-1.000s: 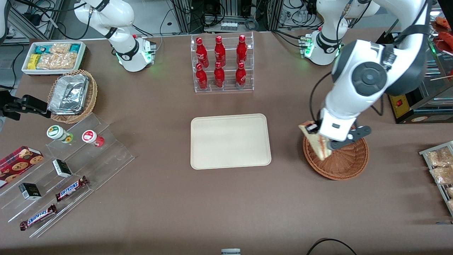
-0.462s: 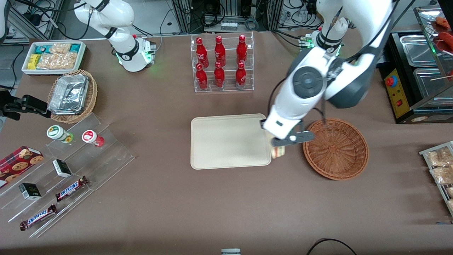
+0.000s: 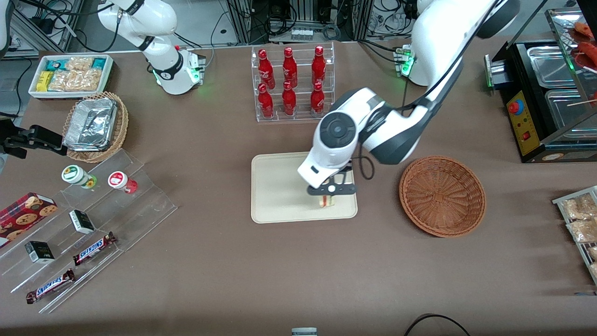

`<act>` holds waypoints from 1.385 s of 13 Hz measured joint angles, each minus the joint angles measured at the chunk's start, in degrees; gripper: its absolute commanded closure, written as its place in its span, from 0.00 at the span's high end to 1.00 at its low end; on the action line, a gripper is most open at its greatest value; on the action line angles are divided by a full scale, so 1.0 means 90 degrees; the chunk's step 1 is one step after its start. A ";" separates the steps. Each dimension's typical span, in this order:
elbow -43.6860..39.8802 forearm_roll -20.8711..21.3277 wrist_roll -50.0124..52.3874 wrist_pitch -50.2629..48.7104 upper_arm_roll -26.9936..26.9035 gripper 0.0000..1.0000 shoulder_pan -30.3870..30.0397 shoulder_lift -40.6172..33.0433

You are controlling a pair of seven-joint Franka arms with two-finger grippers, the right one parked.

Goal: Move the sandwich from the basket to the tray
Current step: 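Lift the sandwich and carry it with the left gripper over the tray, then lower the sandwich onto the cream tray and open the left gripper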

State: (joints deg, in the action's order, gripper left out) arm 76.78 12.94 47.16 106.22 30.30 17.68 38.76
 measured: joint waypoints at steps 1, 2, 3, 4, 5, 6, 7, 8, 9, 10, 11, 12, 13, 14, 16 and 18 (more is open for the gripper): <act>-0.0033 0.0175 0.0152 0.0161 0.0001 0.00 0.0133 0.0198; -0.0055 0.0389 0.0317 0.0334 0.0002 0.00 0.0266 0.0385; -0.0064 0.0545 0.0425 0.0478 0.0004 0.00 0.0375 0.0546; -0.0069 0.0635 0.0475 0.0533 0.0003 0.00 0.0472 0.0674; -0.0070 0.0707 0.0500 0.0539 0.0004 0.00 0.0551 0.0778; -0.0071 0.0792 0.0524 0.0540 0.0004 0.00 0.0602 0.0877; -0.0071 0.0854 0.0545 0.0541 0.0003 0.00 0.0628 0.0973; -0.0072 0.0888 0.0582 0.0550 0.0003 0.00 0.0651 0.1056; -0.0072 0.0906 0.0628 0.0588 0.0003 0.00 0.0673 0.1122; -0.0072 0.0911 0.0661 0.0679 0.0003 0.00 0.0691 0.1165; -0.0073 0.0911 0.0677 0.0784 0.0003 0.00 0.0700 0.1187; -0.0073 0.0912 0.0680 0.0831 0.0004 0.00 0.0708 0.1193; -0.0073 0.0912 0.0680 0.0843 0.0005 0.00 0.0730 0.1194; -0.0074 0.0912 0.0682 0.0845 0.0005 0.36 0.0766 0.1195; -0.0073 0.0916 0.0687 0.0844 0.0005 1.00 0.0818 0.1214; -0.0079 0.0926 0.0688 0.0844 0.0004 1.00 0.0824 0.1228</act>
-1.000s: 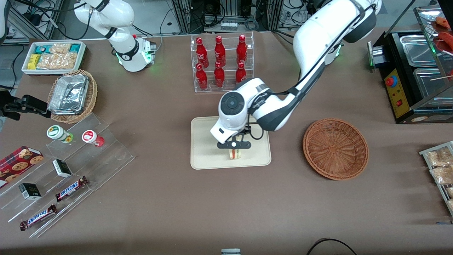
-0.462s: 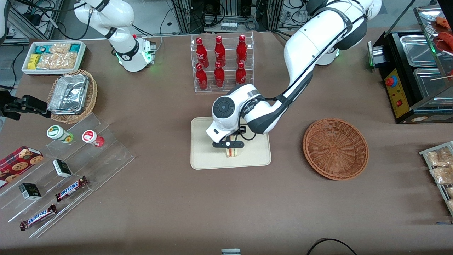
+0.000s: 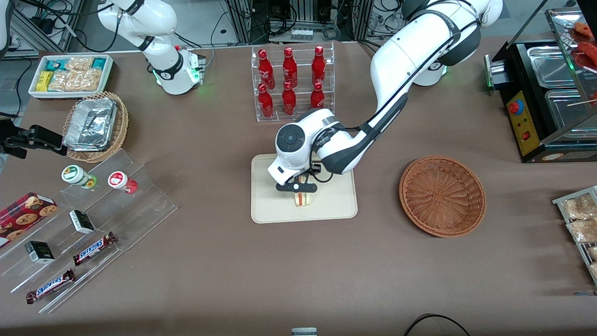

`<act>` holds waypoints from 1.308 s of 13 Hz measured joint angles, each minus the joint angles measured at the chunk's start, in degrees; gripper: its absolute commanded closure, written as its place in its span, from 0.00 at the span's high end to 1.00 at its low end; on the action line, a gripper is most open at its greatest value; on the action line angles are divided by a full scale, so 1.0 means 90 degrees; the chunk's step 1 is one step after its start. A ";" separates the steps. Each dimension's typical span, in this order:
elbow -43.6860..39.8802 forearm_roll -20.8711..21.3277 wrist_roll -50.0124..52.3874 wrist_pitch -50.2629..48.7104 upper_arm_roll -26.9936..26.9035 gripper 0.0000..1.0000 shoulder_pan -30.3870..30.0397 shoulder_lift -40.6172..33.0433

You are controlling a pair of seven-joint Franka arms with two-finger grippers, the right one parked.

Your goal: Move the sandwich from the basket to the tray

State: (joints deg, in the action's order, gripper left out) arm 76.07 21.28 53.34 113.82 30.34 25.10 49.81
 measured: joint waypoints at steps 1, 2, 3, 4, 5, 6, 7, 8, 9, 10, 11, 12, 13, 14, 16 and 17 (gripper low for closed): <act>-0.0026 0.0003 0.0001 -0.0006 -0.0002 1.00 -0.0007 -0.0001; -0.0079 0.0005 0.0005 -0.0053 -0.0003 1.00 -0.0020 -0.0007; -0.0165 0.0005 0.0010 -0.0197 -0.0004 1.00 -0.0037 -0.0034; -0.0256 0.0004 0.0015 -0.0387 -0.0004 1.00 -0.0053 -0.0107; -0.0334 0.0004 0.0062 -0.0539 -0.0004 1.00 -0.0069 -0.0240; -0.0378 0.0004 0.0211 -0.0629 -0.0007 1.00 -0.0114 -0.0427; -0.0398 0.0004 0.0397 -0.0689 -0.0005 1.00 -0.0200 -0.0639; -0.0407 0.0004 0.0500 -0.0800 -0.0005 1.00 -0.0300 -0.0875; -0.0414 0.0004 0.0548 -0.1030 -0.0005 1.00 -0.0389 -0.1121; -0.0420 0.0001 0.0587 -0.1305 -0.0004 1.00 -0.0504 -0.1360; -0.0427 -0.0050 0.0602 -0.1569 -0.0001 1.00 -0.0663 -0.1610; -0.0432 -0.0196 0.0602 -0.1803 -0.0002 1.00 -0.0860 -0.1889; -0.0435 -0.0354 0.0601 -0.2044 -0.0004 1.00 -0.1074 -0.2169; -0.0436 -0.0472 0.0578 -0.2316 -0.0006 1.00 -0.1299 -0.2449; -0.0432 -0.0740 0.0253 -0.2857 -0.0007 1.00 -0.1739 -0.2947; -0.0428 -0.0891 0.0027 -0.3051 -0.0011 1.00 -0.1944 -0.3132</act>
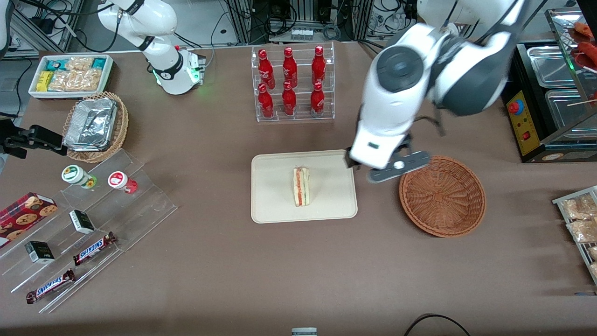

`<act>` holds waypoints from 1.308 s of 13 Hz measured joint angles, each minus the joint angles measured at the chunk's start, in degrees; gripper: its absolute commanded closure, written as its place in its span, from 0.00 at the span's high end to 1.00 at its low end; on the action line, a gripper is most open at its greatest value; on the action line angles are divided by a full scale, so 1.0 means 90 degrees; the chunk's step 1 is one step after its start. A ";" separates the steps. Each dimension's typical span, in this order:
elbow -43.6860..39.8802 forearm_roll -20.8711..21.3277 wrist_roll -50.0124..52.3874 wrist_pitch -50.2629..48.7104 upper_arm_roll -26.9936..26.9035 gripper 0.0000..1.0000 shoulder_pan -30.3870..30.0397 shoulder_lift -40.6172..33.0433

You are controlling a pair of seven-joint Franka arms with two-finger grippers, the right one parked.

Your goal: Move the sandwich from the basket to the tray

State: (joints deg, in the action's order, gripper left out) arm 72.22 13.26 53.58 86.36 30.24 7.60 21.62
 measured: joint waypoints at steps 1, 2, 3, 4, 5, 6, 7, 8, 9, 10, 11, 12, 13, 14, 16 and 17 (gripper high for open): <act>0.0008 -0.0137 -0.0201 -0.0113 -0.0002 1.00 -0.0208 -0.0154; 0.0032 -0.0219 -0.0351 -0.0172 -0.0003 1.00 -0.0379 -0.0277; 0.0066 -0.0252 -0.0449 -0.0221 -0.0003 1.00 -0.0494 -0.0375; 0.0104 -0.0267 -0.0527 -0.0250 -0.0002 1.00 -0.0557 -0.0458; 0.0133 -0.0280 -0.0598 -0.0300 -0.0001 1.00 -0.0604 -0.0535; 0.0155 -0.0315 -0.0710 -0.0394 -0.0002 1.00 -0.0690 -0.0615; 0.0182 -0.0390 -0.0918 -0.0509 -0.0005 1.00 -0.0798 -0.0698; 0.0213 -0.0435 -0.1170 -0.0628 -0.0062 1.00 -0.0870 -0.0790; 0.0247 -0.0514 -0.1402 -0.0705 -0.0254 1.00 -0.0857 -0.0892; 0.0301 -0.0683 -0.1659 -0.0729 -0.0526 1.00 -0.0811 -0.1011; 0.0395 -0.0843 -0.1966 -0.0740 -0.0830 1.00 -0.0756 -0.1151; 0.0534 -0.0966 -0.2275 -0.0742 -0.1087 1.00 -0.0728 -0.1315; 0.0688 -0.1032 -0.2576 -0.0746 -0.1304 1.00 -0.0711 -0.1485; 0.0838 -0.1055 -0.2902 -0.0752 -0.1524 1.00 -0.0680 -0.1645; 0.1134 -0.1069 -0.3683 -0.0766 -0.2085 1.00 -0.0588 -0.1922; 0.1268 -0.1082 -0.4070 -0.0767 -0.2358 1.00 -0.0574 -0.2036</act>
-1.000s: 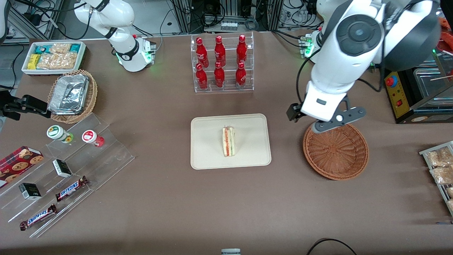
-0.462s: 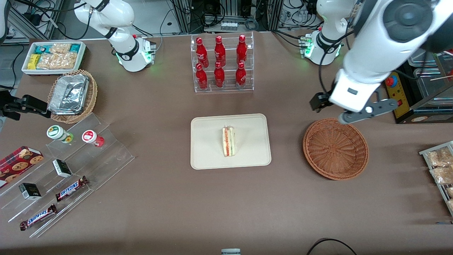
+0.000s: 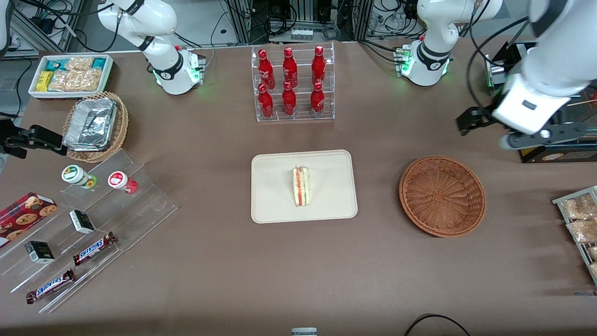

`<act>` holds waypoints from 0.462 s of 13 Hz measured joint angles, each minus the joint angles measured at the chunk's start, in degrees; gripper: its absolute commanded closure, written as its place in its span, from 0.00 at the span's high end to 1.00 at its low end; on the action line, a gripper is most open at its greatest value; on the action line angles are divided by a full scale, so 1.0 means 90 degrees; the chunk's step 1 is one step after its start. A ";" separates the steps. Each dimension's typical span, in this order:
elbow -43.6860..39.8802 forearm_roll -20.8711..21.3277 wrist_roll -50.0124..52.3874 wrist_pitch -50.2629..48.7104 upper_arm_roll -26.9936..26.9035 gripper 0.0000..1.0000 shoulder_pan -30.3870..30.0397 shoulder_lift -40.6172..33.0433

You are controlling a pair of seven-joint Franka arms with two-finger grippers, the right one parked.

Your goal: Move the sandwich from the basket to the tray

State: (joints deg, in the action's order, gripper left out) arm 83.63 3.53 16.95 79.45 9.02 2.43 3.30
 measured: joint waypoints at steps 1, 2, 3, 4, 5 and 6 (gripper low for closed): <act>0.0103 -0.0037 -0.0348 0.0000 -0.0245 1.00 0.0010 -0.0094; 0.0185 -0.0097 -0.0644 0.0000 -0.0484 1.00 0.0028 -0.0175; 0.0236 -0.0129 -0.0888 0.0000 -0.0692 1.00 0.0040 -0.0239; 0.0270 -0.0143 -0.1075 0.0000 -0.0844 1.00 0.0044 -0.0289; 0.0289 -0.0155 -0.1179 0.0000 -0.0943 1.00 0.0044 -0.0322; 0.0296 -0.0163 -0.1225 0.0002 -0.0980 1.00 0.0045 -0.0336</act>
State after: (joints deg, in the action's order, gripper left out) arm 86.29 2.06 5.92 79.47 0.20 2.83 0.27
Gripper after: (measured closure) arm 0.000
